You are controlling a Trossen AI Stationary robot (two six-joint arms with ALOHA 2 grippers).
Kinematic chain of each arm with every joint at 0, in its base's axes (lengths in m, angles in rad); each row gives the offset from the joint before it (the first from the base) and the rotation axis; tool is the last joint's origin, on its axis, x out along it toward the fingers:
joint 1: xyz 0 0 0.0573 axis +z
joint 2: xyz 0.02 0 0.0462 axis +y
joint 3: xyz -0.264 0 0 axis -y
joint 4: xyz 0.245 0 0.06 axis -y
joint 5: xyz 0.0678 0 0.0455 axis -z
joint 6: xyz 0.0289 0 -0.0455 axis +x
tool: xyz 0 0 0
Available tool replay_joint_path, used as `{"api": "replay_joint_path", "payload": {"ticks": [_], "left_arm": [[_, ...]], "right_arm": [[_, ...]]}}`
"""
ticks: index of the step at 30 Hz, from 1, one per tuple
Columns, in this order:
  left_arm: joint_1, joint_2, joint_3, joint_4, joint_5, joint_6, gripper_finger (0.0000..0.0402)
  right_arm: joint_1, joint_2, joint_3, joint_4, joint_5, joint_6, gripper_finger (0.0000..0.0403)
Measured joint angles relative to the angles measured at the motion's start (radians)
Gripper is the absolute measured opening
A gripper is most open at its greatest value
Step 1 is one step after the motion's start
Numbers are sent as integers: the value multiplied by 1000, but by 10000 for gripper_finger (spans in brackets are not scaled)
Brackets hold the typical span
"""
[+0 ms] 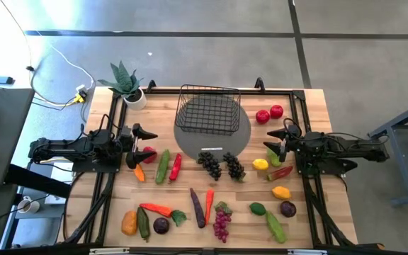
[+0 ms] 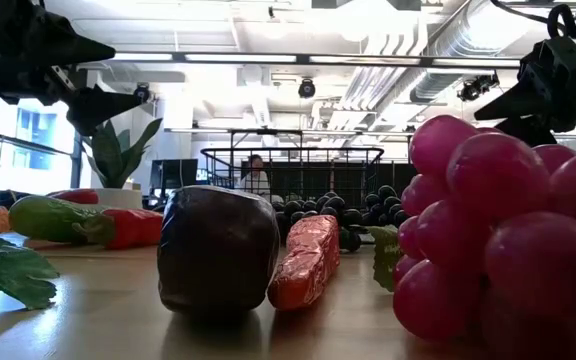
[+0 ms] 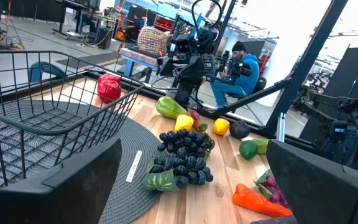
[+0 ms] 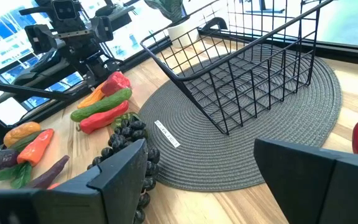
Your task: Build produce basket
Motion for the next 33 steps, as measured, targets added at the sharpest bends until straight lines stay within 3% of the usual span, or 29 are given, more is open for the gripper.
{"api": "replay_joint_path", "payload": {"ticks": [28, 33], "left_arm": [[0, 0, 0, 0, 0, 0, 390], [0, 0, 0, 0, 0, -1, 390]], "right_arm": [[0, 0, 0, 27, 5, 2, 279], [0, 0, 0, 79, 12, 107, 279]]}}
